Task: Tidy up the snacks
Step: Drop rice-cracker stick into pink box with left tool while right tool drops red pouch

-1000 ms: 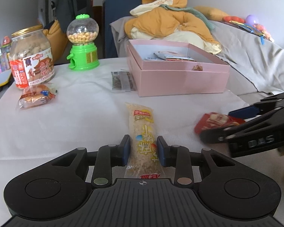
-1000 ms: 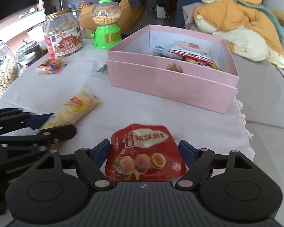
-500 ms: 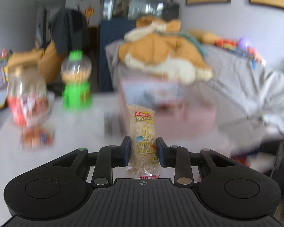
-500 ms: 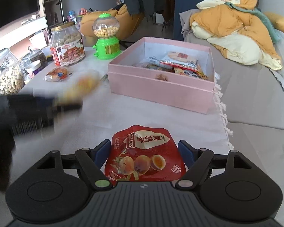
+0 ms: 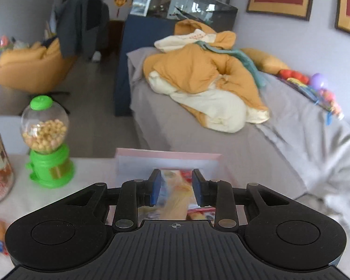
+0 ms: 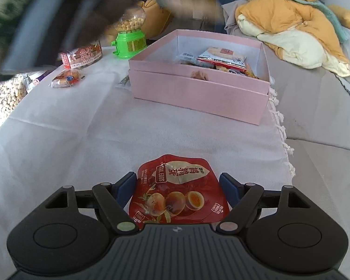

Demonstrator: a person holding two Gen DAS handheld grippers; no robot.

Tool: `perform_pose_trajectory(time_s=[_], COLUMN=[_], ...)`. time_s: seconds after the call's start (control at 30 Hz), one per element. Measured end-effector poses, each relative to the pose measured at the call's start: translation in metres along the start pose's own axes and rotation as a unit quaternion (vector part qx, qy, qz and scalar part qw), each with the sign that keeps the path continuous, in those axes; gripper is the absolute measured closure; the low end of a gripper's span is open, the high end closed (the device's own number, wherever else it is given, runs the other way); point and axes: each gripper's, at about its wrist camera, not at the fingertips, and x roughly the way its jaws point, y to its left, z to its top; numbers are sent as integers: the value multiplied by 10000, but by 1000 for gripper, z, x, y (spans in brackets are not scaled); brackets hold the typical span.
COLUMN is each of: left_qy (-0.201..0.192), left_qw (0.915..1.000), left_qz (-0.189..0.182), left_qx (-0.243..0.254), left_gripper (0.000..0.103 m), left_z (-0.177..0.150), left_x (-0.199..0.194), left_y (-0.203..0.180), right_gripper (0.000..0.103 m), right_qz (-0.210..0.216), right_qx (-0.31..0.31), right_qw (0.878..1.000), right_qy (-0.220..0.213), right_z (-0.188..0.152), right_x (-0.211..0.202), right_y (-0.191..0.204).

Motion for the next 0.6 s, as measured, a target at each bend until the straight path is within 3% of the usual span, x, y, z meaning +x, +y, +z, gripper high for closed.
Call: perform_pose_trajectory(time_s=[0.13, 0.3, 0.5, 0.57, 0.6], left_qy=[-289, 326, 113, 154, 171], left_qw=[9989, 9987, 9988, 9979, 9978], left_qz=[-352, -193, 349, 406, 384], left_qx=[-71, -332, -333, -475, -510], left_gripper=[70, 70, 70, 70, 70], left_z=[-5, -23, -49, -51, -51], left_x=[-14, -46, -79, -82, -82], left_y=[22, 72, 124, 138, 142], right_gripper=[25, 25, 24, 16, 6], right_qz=[65, 82, 67, -44, -162], right_qx=[58, 211, 843, 726, 556], right_qw=[9999, 9996, 9873, 9868, 9897], right_qy=[99, -186, -1342, -1445, -1311], right_z=[0, 28, 141, 174, 190], right_x=[5, -17, -82, -76, -64], right_y=[-4, -17, -56, -55, -51])
